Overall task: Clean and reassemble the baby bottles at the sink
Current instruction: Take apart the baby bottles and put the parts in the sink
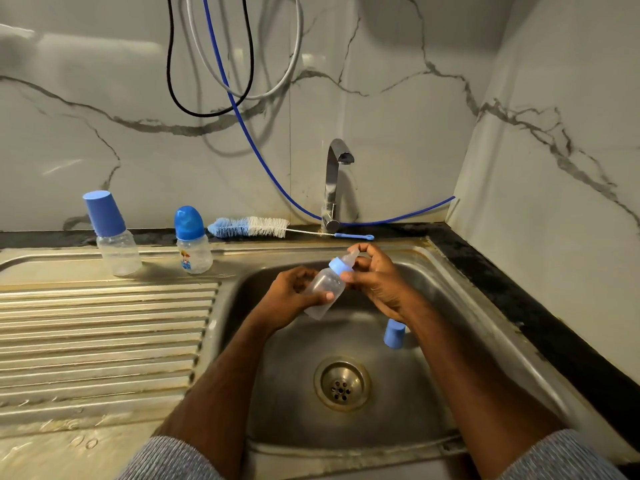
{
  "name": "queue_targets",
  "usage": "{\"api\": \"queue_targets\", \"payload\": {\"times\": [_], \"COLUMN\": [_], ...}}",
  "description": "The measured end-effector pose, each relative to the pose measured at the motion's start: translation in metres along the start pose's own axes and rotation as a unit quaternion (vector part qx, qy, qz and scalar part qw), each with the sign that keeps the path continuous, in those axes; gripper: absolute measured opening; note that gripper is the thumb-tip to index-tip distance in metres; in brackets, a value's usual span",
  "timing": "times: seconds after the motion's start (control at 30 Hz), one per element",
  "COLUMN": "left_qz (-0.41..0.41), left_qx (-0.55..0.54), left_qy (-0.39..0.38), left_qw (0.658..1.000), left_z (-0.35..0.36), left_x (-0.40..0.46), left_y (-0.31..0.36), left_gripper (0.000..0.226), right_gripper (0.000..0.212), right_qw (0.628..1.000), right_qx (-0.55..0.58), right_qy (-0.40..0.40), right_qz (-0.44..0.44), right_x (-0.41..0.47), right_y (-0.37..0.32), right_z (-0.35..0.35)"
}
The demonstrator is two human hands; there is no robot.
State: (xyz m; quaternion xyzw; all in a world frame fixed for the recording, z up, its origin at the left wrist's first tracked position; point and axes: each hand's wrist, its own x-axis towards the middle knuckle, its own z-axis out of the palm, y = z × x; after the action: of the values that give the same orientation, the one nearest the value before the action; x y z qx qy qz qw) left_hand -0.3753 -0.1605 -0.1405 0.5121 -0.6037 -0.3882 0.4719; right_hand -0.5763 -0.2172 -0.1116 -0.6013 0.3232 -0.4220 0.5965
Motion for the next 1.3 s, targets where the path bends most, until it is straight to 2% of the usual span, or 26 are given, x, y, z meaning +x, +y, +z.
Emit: {"api": "queue_targets", "payload": {"times": [0.1, 0.27, 0.43, 0.53, 0.67, 0.8, 0.93, 1.1, 1.2, 1.3], "left_qz": [0.006, 0.001, -0.003, -0.004, -0.006, -0.026, -0.066, -0.129, -0.172, -0.197], "left_qx": [-0.005, 0.069, 0.172, 0.204, 0.221, 0.214, 0.251, 0.262, 0.289, 0.28], "left_qy": [-0.011, 0.012, -0.005, -0.016, -0.025, -0.002, 0.007, 0.11, 0.112, 0.103], "left_qw": [1.0, 0.998, 0.985, 0.979, 0.975, 0.977, 0.966, 0.95, 0.935, 0.934], "left_z": [-0.002, -0.004, -0.006, -0.008, -0.006, -0.005, -0.008, -0.014, -0.015, -0.01], "left_x": [0.0, 0.001, -0.001, -0.001, -0.001, -0.001, -0.004, -0.007, -0.009, -0.011], "left_y": [-0.002, -0.008, -0.018, -0.02, -0.02, -0.022, -0.028, -0.037, -0.04, -0.044], "left_gripper": [0.043, 0.052, 0.063, 0.064, 0.067, 0.068, 0.066, 0.062, 0.068, 0.078], "right_gripper": [0.055, 0.061, 0.068, 0.069, 0.069, 0.064, 0.063, 0.069, 0.068, 0.07], "right_qw": [0.999, 0.98, 0.98, 0.976, 0.949, 0.962, 0.966, 0.953, 0.942, 0.937], "right_qx": [0.032, -0.186, -0.198, -0.213, -0.315, -0.272, -0.249, -0.302, -0.335, -0.347], "right_qy": [-0.018, 0.074, 0.0, -0.039, 0.026, 0.006, 0.004, -0.013, -0.03, -0.042], "right_qz": [0.018, 0.009, -0.01, 0.01, 0.01, -0.033, -0.061, -0.032, -0.001, 0.025], "right_x": [0.001, 0.001, -0.002, -0.005, -0.007, -0.006, -0.003, 0.0, 0.002, 0.006], "right_y": [0.002, 0.003, 0.004, 0.004, 0.006, 0.004, -0.001, 0.007, 0.018, 0.025], "right_z": [0.004, 0.018, 0.015, 0.016, 0.024, 0.023, 0.025, 0.017, 0.01, 0.008]}}
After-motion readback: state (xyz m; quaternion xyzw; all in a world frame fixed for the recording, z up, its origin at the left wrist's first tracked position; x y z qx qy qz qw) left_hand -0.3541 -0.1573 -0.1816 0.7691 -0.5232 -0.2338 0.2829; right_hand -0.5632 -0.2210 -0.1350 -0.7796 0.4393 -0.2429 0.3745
